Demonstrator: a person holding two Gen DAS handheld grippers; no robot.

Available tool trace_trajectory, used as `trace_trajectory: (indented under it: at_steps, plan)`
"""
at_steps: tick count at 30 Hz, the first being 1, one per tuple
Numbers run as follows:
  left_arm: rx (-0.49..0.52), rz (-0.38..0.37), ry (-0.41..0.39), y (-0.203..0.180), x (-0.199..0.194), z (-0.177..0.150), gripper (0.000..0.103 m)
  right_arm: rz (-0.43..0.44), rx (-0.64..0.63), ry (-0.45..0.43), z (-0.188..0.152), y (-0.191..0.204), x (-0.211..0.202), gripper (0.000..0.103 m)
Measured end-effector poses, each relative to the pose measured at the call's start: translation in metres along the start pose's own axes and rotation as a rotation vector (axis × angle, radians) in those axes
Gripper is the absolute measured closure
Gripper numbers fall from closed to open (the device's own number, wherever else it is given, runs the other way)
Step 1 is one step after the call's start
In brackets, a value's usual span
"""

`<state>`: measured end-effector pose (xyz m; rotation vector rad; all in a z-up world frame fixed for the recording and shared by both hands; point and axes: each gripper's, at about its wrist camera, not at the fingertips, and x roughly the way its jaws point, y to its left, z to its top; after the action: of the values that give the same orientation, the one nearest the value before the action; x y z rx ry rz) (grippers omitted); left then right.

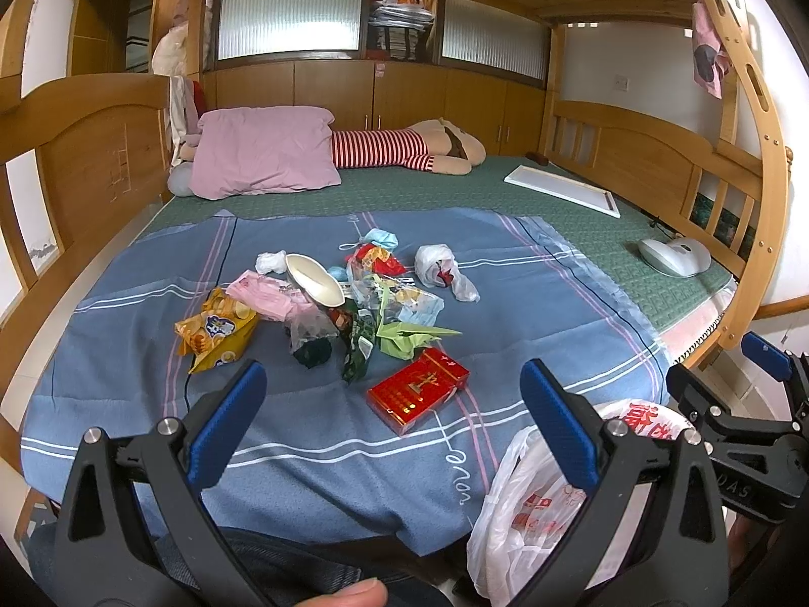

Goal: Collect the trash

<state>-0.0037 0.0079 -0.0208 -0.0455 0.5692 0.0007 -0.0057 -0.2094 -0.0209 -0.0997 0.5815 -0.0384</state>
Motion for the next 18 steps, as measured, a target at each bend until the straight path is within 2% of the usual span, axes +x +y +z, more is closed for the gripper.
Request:
trace_trajectory:
  at_steps: [13,18]
  plan:
    - [-0.008,-0.003,0.012,0.005,0.005,0.002,0.003,-0.017,0.001,-0.003,0.001,-0.002,0.003,0.003]
    - [-0.078,0.06,0.035,0.026,0.03,0.023,0.003,-0.049,0.011,-0.011,0.01,-0.009,0.012,0.003]
